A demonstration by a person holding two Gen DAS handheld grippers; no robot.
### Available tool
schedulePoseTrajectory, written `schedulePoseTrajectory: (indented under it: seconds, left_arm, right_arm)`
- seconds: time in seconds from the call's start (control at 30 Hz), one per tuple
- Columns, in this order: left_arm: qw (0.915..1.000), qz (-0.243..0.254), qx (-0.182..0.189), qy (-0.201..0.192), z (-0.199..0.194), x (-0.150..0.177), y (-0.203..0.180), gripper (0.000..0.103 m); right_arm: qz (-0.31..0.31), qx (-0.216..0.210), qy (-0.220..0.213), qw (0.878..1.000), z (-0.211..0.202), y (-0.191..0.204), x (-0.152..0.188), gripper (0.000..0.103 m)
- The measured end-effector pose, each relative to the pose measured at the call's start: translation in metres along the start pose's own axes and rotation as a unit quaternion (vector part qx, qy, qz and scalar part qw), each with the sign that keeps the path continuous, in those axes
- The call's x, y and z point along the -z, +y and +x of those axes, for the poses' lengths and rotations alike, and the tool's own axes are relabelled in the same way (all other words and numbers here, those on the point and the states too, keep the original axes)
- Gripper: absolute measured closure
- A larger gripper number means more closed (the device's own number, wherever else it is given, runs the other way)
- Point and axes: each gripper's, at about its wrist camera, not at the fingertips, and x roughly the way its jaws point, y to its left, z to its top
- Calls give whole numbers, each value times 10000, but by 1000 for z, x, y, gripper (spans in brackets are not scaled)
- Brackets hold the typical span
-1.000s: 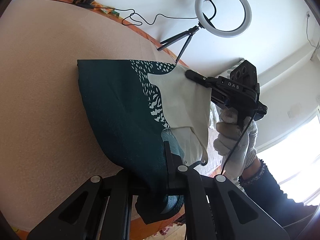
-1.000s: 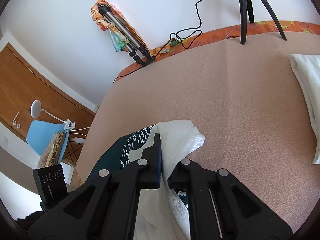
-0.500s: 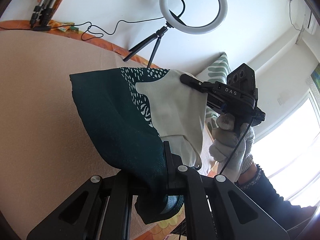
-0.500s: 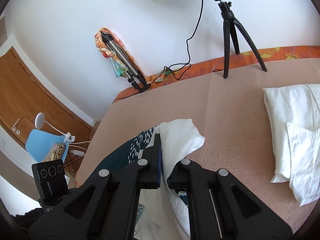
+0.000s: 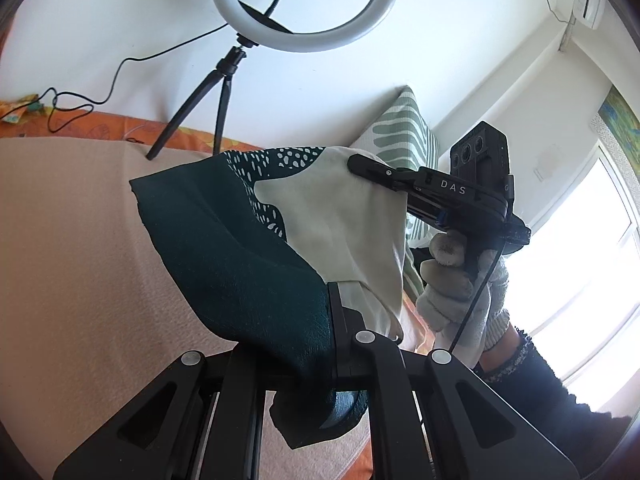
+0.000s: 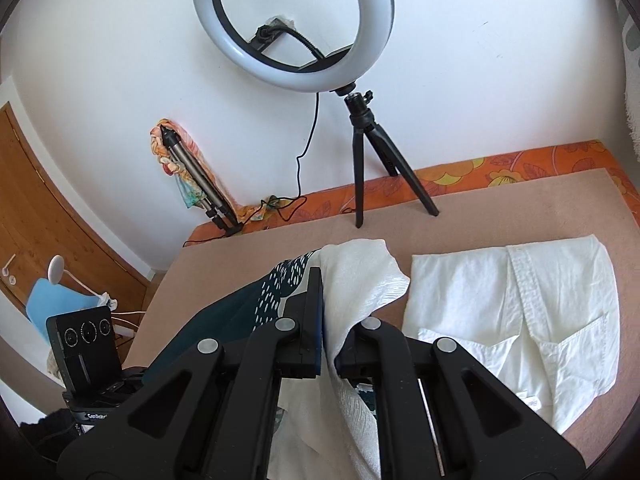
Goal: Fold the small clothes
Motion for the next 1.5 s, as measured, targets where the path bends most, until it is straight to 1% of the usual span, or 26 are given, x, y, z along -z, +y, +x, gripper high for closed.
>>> schedulePoseTrajectory:
  seconds: [0.3, 0.47, 0.6, 0.77, 0.83, 0.93, 0.97, 1.0, 1.03, 1.07, 1.1, 1.13, 1.17, 1.2, 1.23, 1.27, 1.3, 1.37, 1.43, 1.5]
  left_arm:
    - [9988, 426, 186, 142, 80, -28, -30, 96]
    - [9969, 696, 171, 315, 120, -26, -44, 96]
    - [9964, 672, 122, 501, 147, -19, -40, 96]
    - [9945, 602, 108, 845, 168, -4, -32, 96]
    - [9939, 609, 79, 919, 173, -1, -33, 96]
    - [9929, 551, 33, 1053, 178, 1, -30, 95]
    - [9922, 523, -17, 1135, 179, 2, -30, 94]
    - [9915, 493, -50, 1202, 180, 3, -29, 90]
    - [9911, 474, -61, 1240, 179, 5, -29, 89]
    - [9906, 469, -113, 1282, 179, 5, -29, 88]
    - [9897, 453, -172, 1344, 179, 6, -29, 82]
    - [9889, 426, -224, 1408, 179, 6, -29, 76]
    - [9880, 411, -272, 1466, 178, 7, -30, 73]
    - [9870, 421, -327, 1518, 177, 9, -31, 69]
    - [9858, 455, -407, 1563, 176, 11, -32, 64]
    - [9844, 491, -491, 1615, 174, 13, -33, 62]
    - [9833, 538, -532, 1654, 172, 16, -35, 59]
    - [9811, 695, -632, 1694, 168, 19, -39, 56]
    - [9787, 842, -789, 1698, 160, 23, -42, 53]
    - [9777, 911, -854, 1691, 150, 27, -41, 53]
  right_arm:
    - [81, 401, -200, 9990, -26, -70, -32, 98]
    - [109, 582, -200, 9980, -31, -107, -39, 98]
    - [115, 665, -94, 9977, -24, -134, -37, 98]
    - [303, 738, 68, 9968, -13, -166, -25, 98]
    - [437, 720, 115, 9964, -10, -178, -21, 98]
    - [581, 823, 174, 9948, -8, -193, -17, 98]
    - [629, 869, 206, 9940, -8, -196, -16, 98]
    - [669, 936, 256, 9930, -7, -201, -15, 98]
    - [695, 1038, 325, 9916, -5, -204, -14, 97]
    - [710, 1183, 379, 9897, -4, -206, -15, 93]
    - [719, 1335, 424, 9875, -3, -209, -16, 85]
    - [729, 1495, 441, 9851, -4, -211, -16, 79]
    - [738, 1641, 441, 9827, -4, -213, -16, 66]
    - [725, 1812, 451, 9797, -5, -213, -16, 58]
    - [695, 2028, 475, 9756, -6, -214, -17, 54]
    - [661, 2302, 521, 9695, -5, -215, -17, 49]
    - [603, 2532, 564, 9639, -4, -215, -18, 49]
    - [564, 2853, 593, 9549, -4, -217, -19, 49]
    - [607, 2935, 537, 9525, -7, -218, -20, 49]
    - [689, 2866, 445, 9545, -12, -216, -21, 49]
